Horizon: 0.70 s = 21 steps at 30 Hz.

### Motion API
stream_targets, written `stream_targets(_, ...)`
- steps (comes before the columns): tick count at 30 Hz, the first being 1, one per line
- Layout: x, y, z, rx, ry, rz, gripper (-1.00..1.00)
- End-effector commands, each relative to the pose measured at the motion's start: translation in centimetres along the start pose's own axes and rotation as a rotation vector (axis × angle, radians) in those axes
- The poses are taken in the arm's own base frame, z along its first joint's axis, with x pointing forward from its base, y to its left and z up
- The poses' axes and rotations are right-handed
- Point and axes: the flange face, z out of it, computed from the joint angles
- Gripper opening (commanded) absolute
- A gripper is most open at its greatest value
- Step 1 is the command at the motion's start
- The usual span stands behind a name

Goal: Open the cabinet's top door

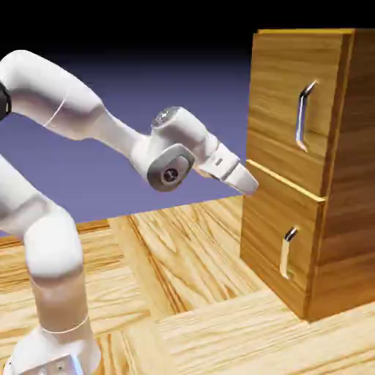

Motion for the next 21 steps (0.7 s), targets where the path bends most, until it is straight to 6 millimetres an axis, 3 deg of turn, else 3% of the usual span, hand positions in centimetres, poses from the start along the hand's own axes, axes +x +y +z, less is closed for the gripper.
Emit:
stream_targets(1,0.1,-0.5,-0.3,0.009,0.007,-0.004,0.00)
stream_targets(11,1.3,-4.3,-3.4,0.094,0.083,-0.034,0.00)
stream_targets(21,2.4,-6.2,-6.0,0.178,0.175,-0.045,0.00)
